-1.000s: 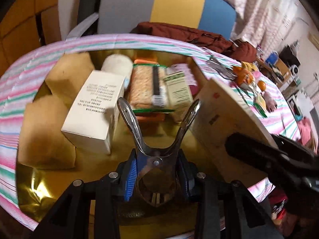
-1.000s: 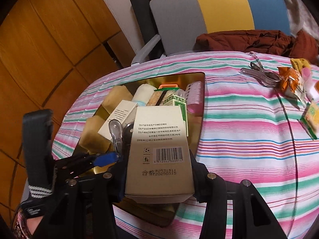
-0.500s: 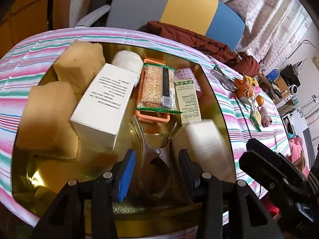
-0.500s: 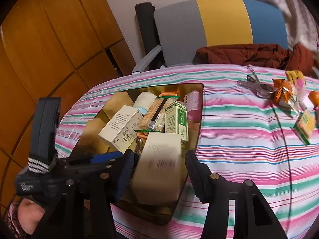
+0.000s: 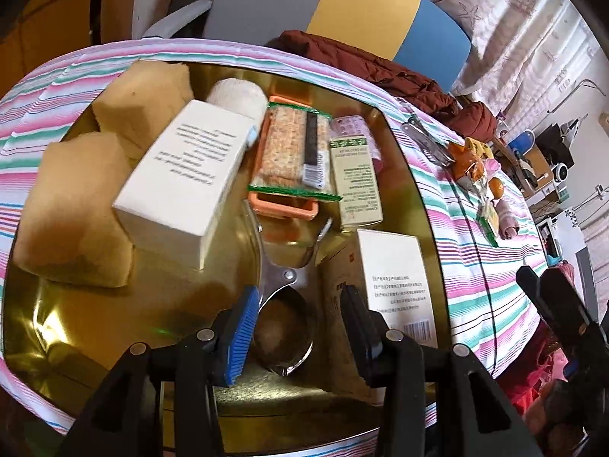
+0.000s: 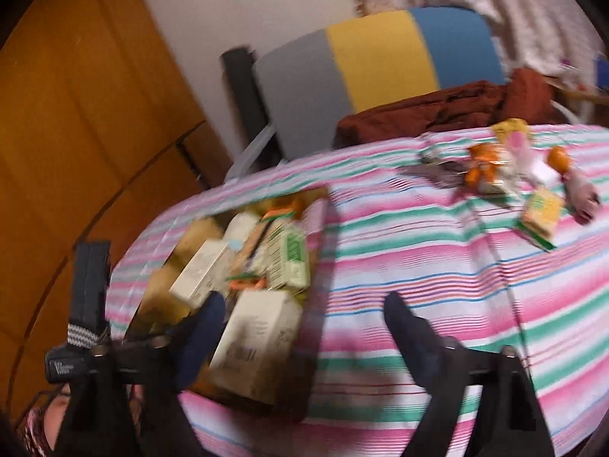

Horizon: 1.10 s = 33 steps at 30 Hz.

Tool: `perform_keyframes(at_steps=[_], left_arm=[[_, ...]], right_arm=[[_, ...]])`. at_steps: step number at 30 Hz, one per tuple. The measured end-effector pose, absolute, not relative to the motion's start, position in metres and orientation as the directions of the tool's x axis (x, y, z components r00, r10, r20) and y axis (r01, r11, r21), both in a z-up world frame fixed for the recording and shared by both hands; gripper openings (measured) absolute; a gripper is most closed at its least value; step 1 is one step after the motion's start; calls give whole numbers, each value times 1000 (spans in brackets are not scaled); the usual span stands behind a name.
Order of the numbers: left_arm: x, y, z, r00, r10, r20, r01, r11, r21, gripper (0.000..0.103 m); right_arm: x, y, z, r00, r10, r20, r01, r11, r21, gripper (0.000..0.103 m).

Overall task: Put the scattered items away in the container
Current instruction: 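Withdraw both tools from the tray toward the sock roll and cracker pack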

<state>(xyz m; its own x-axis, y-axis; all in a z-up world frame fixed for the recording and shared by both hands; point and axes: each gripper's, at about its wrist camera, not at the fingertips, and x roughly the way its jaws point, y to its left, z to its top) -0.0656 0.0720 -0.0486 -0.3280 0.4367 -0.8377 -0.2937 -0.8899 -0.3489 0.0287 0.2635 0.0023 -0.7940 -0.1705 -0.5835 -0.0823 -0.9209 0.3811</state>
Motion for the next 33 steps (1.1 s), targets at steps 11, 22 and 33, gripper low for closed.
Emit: perform_keyframes(at_steps=[11, 22, 33], left_arm=[[-64, 88, -36, -377, 418, -826, -308, -898, -314, 44], [-55, 109, 6, -488, 392, -780, -317, -912, -260, 45], [-33, 216, 7, -370, 476, -798, -529, -814, -240, 45]], right_arm=[[56, 314, -5, -810, 68, -583, -270, -925, 267, 103], [70, 393, -48, -749, 75, -658, -383, -859, 338, 101], [80, 458, -46, -693, 330, -641, -534, -832, 150, 98]])
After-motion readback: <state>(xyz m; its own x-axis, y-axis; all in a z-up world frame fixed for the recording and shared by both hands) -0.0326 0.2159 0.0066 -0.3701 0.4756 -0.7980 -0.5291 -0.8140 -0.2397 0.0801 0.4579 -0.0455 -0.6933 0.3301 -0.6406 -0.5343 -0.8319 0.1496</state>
